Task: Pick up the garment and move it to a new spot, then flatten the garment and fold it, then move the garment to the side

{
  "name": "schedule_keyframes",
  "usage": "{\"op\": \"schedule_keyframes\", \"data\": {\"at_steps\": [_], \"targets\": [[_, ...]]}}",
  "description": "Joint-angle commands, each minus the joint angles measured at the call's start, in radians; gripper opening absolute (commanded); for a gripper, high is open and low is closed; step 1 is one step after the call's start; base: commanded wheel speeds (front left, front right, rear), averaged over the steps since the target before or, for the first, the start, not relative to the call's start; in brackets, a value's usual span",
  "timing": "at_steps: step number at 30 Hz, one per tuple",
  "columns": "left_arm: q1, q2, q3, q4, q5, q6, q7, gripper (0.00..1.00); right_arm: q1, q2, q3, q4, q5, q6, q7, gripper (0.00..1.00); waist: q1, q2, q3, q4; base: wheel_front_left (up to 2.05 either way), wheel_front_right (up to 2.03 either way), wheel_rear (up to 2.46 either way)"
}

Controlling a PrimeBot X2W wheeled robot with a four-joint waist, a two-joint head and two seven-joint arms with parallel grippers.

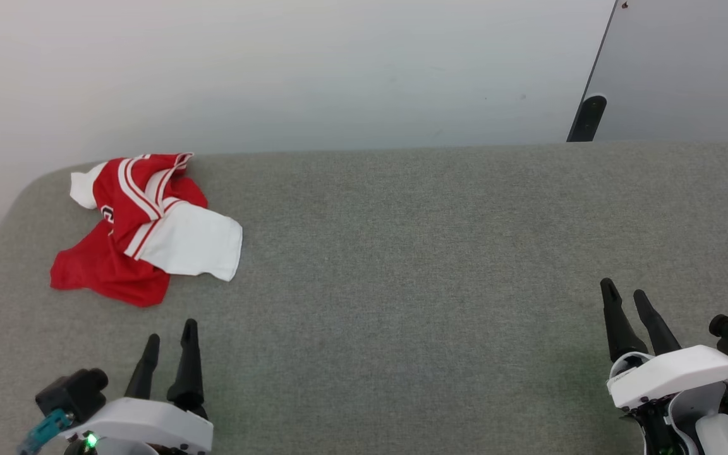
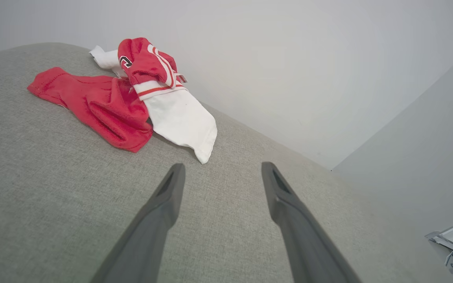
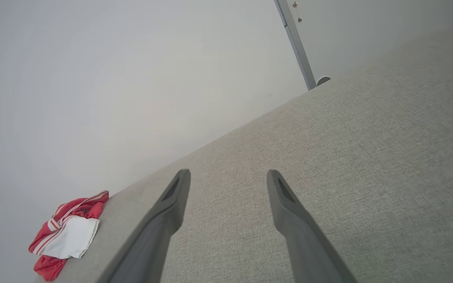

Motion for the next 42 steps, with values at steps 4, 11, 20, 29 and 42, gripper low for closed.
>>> {"op": "schedule_keyframes", "data": {"at_steps": [4,11,20,29,42], "targets": [[0.000,0.014,-0.007,0.001,0.073,0.012,-0.019,1.00,-0.029,-0.013,0.016,0.009,-0.079,0.000,-0.018,1.00,0.0000,0.0000,-0.002,0.000,0.00,0.00,0.00],[0.008,0.017,-0.010,0.001,0.141,0.015,-0.038,1.00,-0.036,-0.014,0.024,0.022,-0.152,0.000,-0.037,1.00,0.0000,0.0000,-0.005,0.000,0.00,0.00,0.00],[0.013,0.019,-0.002,0.004,0.213,0.002,-0.060,1.00,-0.043,-0.019,0.023,0.031,-0.230,0.000,-0.059,1.00,0.0000,0.0000,-0.005,-0.004,0.00,0.00,0.00],[0.004,0.010,0.009,0.007,0.272,-0.012,-0.081,1.00,-0.054,-0.025,0.027,0.044,-0.290,0.000,-0.081,1.00,0.0000,0.0000,0.003,-0.004,0.00,0.00,0.00],[0.010,0.006,0.029,0.010,0.358,-0.030,-0.109,1.00,-0.054,-0.017,0.009,0.034,-0.404,0.000,-0.109,1.00,0.0000,0.0000,0.009,-0.002,0.00,0.00,0.00]]}}
